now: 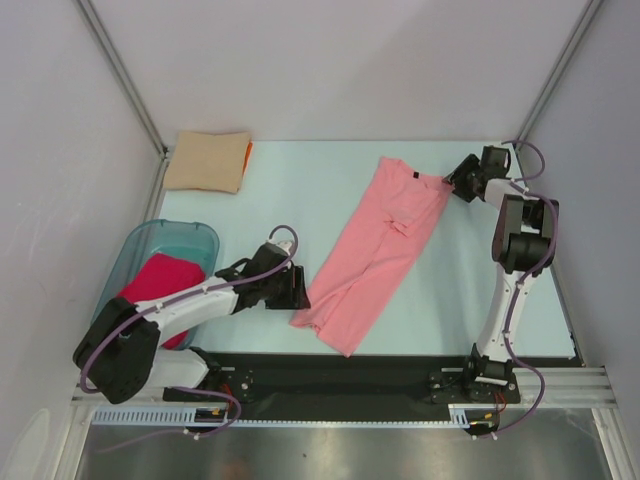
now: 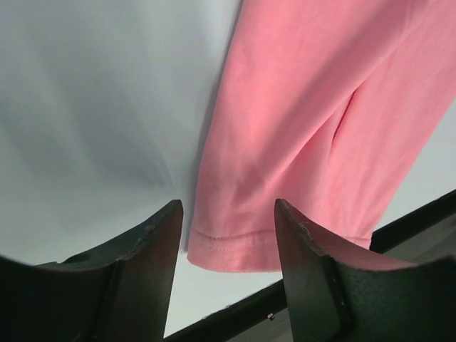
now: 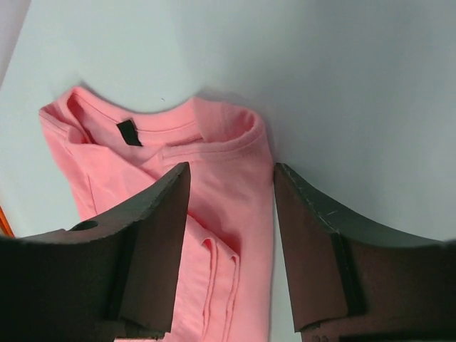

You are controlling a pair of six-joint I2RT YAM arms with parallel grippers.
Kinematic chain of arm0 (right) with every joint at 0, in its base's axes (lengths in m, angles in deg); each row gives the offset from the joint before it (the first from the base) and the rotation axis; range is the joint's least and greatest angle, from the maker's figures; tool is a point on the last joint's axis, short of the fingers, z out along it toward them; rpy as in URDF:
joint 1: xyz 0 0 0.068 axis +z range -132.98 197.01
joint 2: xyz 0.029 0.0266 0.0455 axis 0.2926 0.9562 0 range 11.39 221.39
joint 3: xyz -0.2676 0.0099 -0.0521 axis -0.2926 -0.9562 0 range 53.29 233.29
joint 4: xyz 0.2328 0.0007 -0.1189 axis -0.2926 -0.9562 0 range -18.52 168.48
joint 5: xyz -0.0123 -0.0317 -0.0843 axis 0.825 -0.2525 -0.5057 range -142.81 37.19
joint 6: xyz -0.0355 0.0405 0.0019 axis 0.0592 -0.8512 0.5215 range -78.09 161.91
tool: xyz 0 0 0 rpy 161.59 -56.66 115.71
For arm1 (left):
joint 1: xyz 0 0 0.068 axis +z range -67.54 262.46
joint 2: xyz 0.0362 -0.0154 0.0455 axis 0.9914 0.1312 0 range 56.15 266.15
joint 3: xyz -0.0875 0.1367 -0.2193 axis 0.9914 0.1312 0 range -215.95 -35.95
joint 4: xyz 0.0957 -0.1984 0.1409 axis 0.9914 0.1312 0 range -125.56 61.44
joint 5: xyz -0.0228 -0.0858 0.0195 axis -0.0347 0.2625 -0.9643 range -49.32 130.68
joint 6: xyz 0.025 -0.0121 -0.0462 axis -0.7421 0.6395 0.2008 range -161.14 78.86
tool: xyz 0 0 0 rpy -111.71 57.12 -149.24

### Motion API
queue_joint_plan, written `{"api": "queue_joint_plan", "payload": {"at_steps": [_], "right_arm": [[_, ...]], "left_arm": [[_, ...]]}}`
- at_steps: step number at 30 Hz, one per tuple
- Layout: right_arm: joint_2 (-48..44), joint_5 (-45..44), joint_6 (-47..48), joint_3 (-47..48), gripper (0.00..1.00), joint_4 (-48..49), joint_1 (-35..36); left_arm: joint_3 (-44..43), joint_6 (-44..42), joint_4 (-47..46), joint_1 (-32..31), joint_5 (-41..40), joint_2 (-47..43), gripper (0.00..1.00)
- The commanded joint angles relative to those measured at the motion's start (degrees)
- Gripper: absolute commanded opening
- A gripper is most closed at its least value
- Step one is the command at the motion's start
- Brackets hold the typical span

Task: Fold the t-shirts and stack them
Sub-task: Fold the tshirt

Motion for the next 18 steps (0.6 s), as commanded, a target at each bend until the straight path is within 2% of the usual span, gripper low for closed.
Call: {"api": "queue_joint_plan", "payload": {"at_steps": [1, 5, 8, 9, 10, 18], "right_arm": [[-1.1, -6.6, 1.0, 1.3, 0.56, -5.0, 1.6], [-0.6, -7.3, 2.3, 1.1, 0.54, -4.5, 2.0], [2.1, -7.3, 3.0, 3.8, 0.4, -4.9, 2.0], [2.9, -6.6, 2.7, 4.8, 0.29, -5.5, 2.0], [3.8, -6.1, 2.4, 7.0, 0.24, -5.7, 1.8], [12.7, -6.0, 1.1, 20.1, 0.11, -5.9, 2.7]], "left_arm": [[-2.5, -2.1, 1.9, 0.2, -1.0, -3.4, 0.61], [-3.5, -2.9, 2.8, 1.3, -1.1, -5.4, 0.61], [-3.8, -3.6, 3.0, 3.4, 0.5, -5.3, 0.59], [-3.8, -3.6, 3.0, 3.8, 1.1, -5.3, 0.59], [-3.6, -3.6, 2.7, 4.4, 1.4, -5.5, 0.59], [-4.4, -4.2, 0.8, 5.1, 4.1, -3.7, 0.59]]}}
